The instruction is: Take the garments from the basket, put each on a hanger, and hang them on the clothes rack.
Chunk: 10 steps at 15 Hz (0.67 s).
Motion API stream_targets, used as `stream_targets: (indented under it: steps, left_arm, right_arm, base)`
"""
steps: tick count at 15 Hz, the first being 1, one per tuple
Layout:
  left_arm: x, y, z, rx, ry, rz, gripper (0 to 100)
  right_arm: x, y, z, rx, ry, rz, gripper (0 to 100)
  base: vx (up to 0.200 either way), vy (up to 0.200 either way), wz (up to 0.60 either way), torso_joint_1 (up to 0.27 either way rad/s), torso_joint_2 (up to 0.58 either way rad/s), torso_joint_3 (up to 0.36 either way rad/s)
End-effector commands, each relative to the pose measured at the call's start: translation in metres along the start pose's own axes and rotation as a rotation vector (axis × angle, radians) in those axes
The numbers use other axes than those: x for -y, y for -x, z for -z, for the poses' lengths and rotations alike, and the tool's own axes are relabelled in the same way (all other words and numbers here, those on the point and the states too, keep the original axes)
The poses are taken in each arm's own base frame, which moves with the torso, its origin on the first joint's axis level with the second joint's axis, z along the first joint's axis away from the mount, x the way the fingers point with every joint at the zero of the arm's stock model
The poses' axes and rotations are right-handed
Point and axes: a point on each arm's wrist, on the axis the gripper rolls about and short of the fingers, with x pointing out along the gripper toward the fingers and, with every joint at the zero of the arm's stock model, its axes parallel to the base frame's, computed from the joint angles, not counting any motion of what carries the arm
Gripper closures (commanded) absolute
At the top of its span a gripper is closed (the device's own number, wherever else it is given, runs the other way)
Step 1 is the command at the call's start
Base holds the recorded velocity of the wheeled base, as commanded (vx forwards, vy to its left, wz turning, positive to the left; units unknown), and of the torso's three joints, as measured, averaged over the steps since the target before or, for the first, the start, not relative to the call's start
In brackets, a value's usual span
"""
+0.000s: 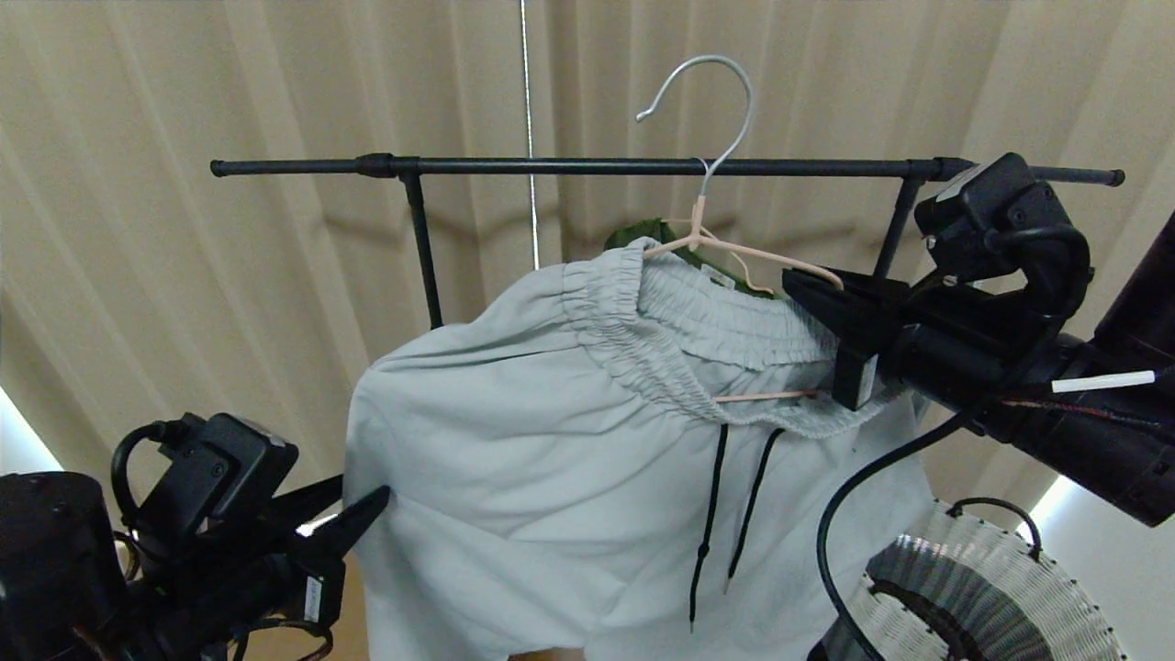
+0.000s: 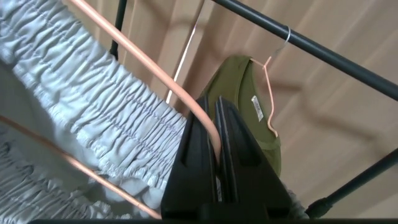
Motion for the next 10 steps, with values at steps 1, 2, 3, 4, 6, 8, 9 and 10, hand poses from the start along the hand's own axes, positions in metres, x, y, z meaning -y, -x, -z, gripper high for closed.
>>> stream_targets:
  steps: [1,2,3,4,6,8,9,10]
  left_arm:
    - [-0.001,-0.003,0.005,-0.029,0.002,-0.011,100]
    - [-0.007,-0.004,0.008,-0.047,0.003,-0.042,100]
    - [-0.019,-0.006,0.014,-0.084,0.016,-0.105,100]
    - [-0.027,-0.005,0.017,-0.098,0.032,-0.149,100]
    - [-0.031,-0.002,0.024,-0.125,0.041,-0.174,100]
    - [-0.030,0.000,0.025,-0.124,0.040,-0.170,100]
    - [-0.030,0.000,0.024,-0.120,0.039,-0.169,100]
    - [-0.030,0.001,0.023,-0.112,0.040,-0.169,100]
  right_arm:
    - [0.001,0.001,-0.001,0.003,0.000,0.004,100]
    - [0.002,0.002,-0.001,0.004,-0.002,0.009,100]
    - [0.006,0.005,-0.004,0.014,-0.012,0.029,100]
    - [0.012,0.005,-0.004,0.012,-0.015,0.051,100]
    - [0.017,0.006,-0.004,0.014,-0.015,0.070,100]
    - [0.017,0.006,-0.005,0.016,-0.015,0.068,100]
    - [0.017,0.005,-0.006,0.019,-0.015,0.069,100]
    - [0.017,0.004,-0.007,0.022,-0.015,0.068,100]
  base:
    - [0.000,0.000,0.00,0.000,0.00,0.000]
    - [0.000,0.000,0.00,0.000,0.00,0.000]
    - [0.000,0.000,0.00,0.000,0.00,0.000]
    - [0.000,0.000,0.00,0.000,0.00,0.000]
    - [0.000,0.000,0.00,0.000,0.00,0.000]
    - [0.000,0.000,0.00,0.000,0.00,0.000]
    - [0.000,0.000,0.00,0.000,0.00,0.000]
    - [0.000,0.000,0.00,0.000,0.00,0.000]
